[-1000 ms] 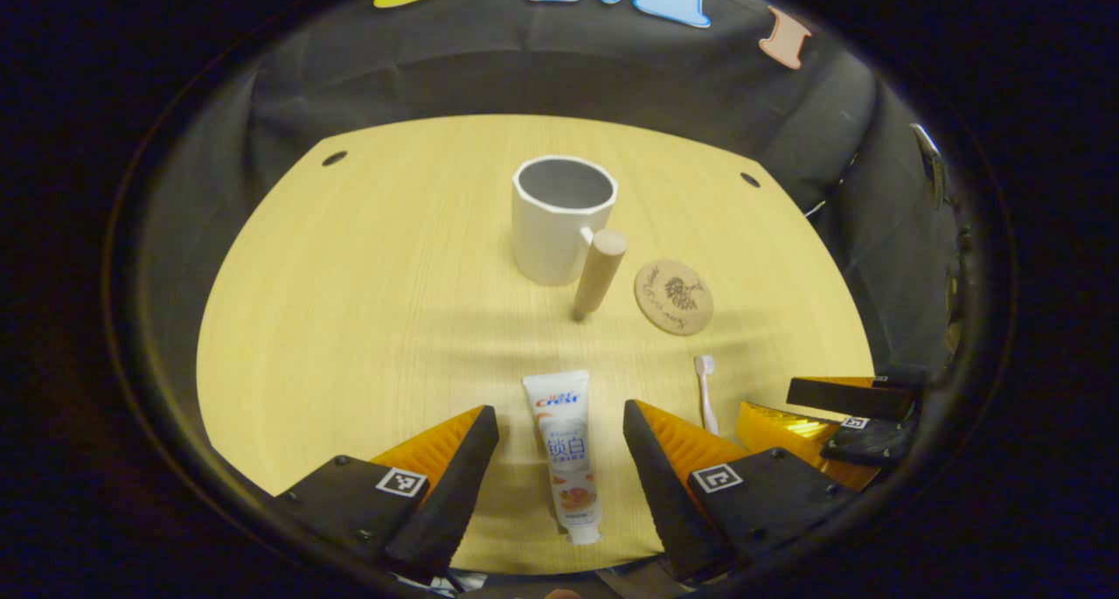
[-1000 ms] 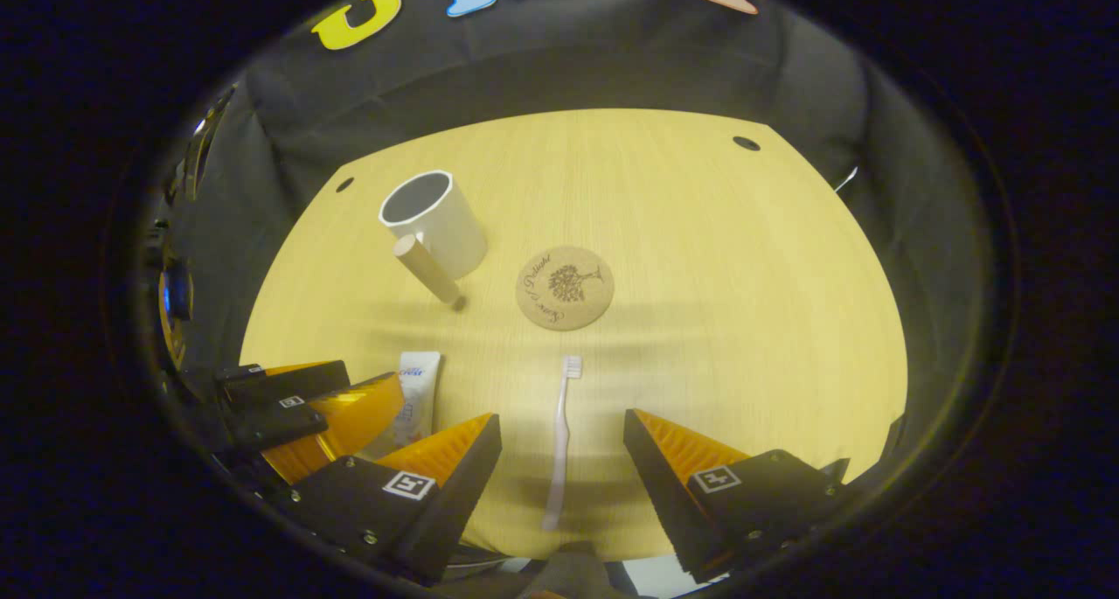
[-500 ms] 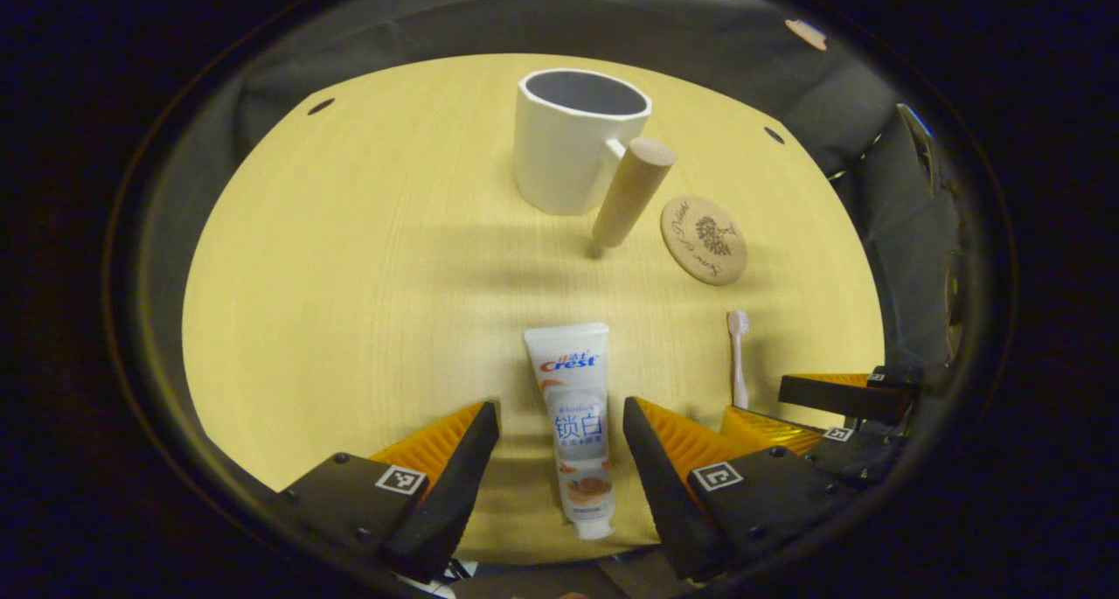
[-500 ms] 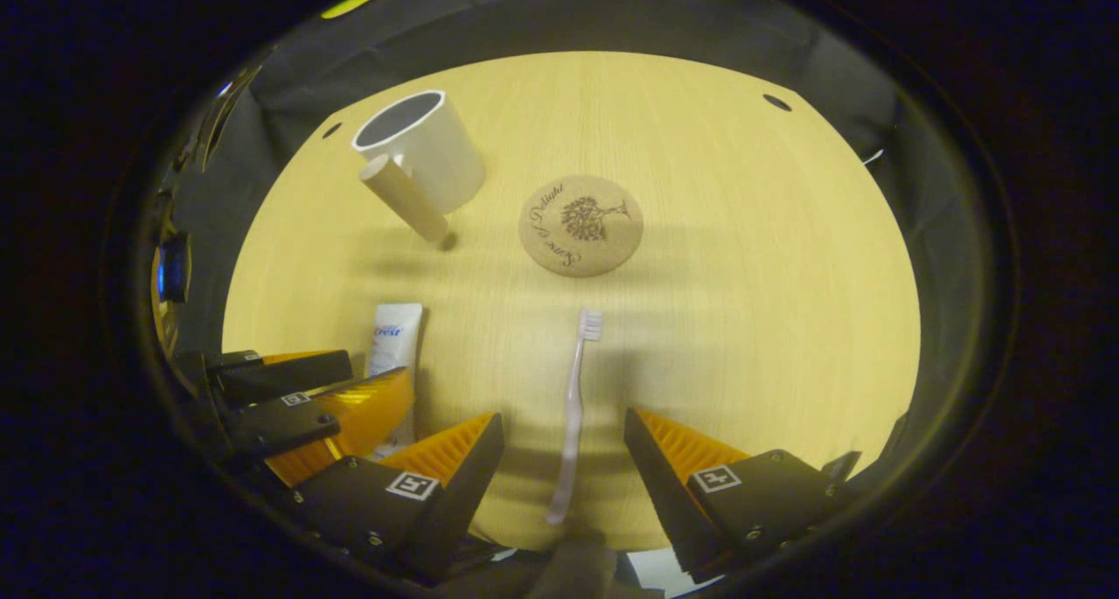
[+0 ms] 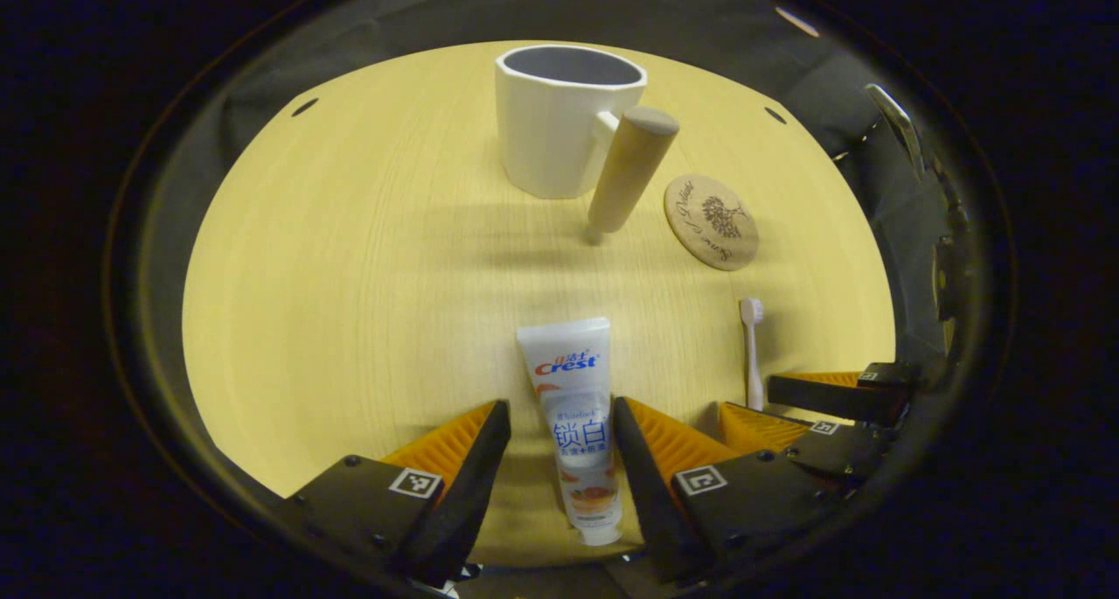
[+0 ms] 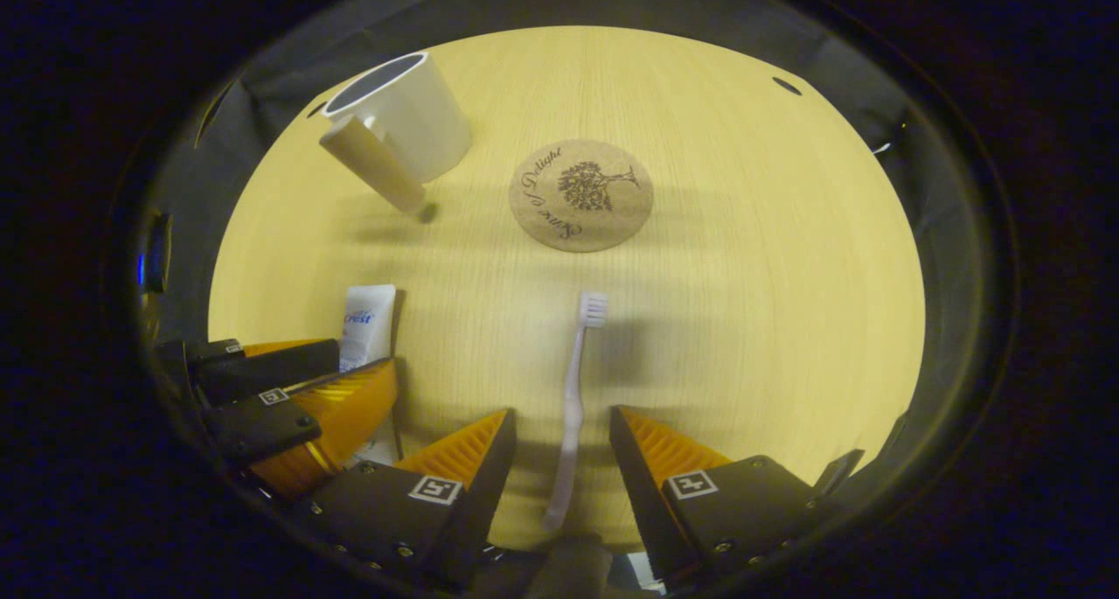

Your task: Put the toothbrush and toothpaste on the desktop into the cup, then pick up the cup and place it on the coaster on the desktop.

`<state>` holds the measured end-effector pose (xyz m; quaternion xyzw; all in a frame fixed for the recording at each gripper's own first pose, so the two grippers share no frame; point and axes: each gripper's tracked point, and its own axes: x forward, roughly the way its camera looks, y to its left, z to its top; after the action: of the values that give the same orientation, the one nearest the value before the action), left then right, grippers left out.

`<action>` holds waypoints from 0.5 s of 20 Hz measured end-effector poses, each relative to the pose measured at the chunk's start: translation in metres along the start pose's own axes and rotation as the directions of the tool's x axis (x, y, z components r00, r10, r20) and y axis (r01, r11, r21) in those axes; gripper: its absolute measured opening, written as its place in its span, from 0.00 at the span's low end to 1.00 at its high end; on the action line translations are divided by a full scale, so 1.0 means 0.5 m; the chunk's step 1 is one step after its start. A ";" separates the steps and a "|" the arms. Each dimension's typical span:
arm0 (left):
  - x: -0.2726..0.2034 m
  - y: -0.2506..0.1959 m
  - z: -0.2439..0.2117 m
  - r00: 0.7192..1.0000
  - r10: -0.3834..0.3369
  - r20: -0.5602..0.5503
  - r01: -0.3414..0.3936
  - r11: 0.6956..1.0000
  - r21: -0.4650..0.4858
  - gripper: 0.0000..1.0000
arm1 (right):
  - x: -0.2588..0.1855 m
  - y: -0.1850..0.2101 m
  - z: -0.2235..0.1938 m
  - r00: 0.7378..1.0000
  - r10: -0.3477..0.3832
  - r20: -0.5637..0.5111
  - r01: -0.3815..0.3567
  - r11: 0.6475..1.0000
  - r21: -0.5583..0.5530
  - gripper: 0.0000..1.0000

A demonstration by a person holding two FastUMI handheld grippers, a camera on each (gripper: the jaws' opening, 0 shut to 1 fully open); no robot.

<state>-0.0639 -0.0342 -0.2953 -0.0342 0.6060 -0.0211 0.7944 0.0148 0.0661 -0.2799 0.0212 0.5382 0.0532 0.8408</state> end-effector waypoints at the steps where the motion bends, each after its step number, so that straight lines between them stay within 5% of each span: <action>1: -0.002 0.002 -0.001 1.000 0.006 -0.003 -0.006 1.000 0.006 0.75 | 0.002 -0.004 0.000 1.000 -0.010 0.002 0.010 1.000 0.002 0.69; 4: 0.000 0.011 -0.001 1.000 0.019 0.003 -0.019 1.000 0.004 0.67 | -0.003 -0.019 -0.007 0.999 -0.052 -0.011 0.052 0.999 -0.015 0.60; 6: -0.001 0.011 -0.001 1.000 0.020 0.006 -0.020 1.000 0.006 0.62 | 0.001 -0.021 -0.016 0.998 -0.049 -0.025 0.049 0.998 -0.027 0.38; 9: 0.001 0.012 -0.003 0.999 0.030 0.009 -0.030 1.000 0.003 0.52 | -0.001 -0.022 -0.019 0.998 -0.056 -0.029 0.055 0.998 -0.020 0.39; 10: 0.000 0.012 -0.004 0.999 0.031 0.012 -0.032 0.999 0.011 0.48 | 0.000 -0.019 -0.022 0.998 -0.044 -0.034 0.044 0.999 -0.006 0.14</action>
<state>-0.0657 -0.0282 -0.2962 -0.0205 0.6017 -0.0117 0.7984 0.0053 0.0565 -0.2856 0.0063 0.5526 0.0361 0.8326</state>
